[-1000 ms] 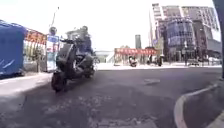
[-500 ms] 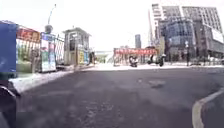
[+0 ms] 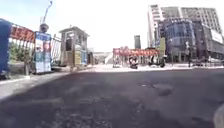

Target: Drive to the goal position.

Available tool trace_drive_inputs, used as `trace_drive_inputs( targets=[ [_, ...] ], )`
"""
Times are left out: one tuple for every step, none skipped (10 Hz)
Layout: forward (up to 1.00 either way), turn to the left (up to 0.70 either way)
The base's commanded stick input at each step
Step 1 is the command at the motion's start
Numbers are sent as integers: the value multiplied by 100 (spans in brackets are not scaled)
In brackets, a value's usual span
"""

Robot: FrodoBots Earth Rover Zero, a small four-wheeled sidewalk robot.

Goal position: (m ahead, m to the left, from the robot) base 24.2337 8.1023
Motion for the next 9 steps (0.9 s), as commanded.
trace_drive_inputs(
  targets=[
    [70, 0],
    [70, 0],
    [70, 0],
    [70, 0],
    [70, 0],
    [70, 0],
    [70, 0],
    [70, 0],
    [70, 0]
  ],
)
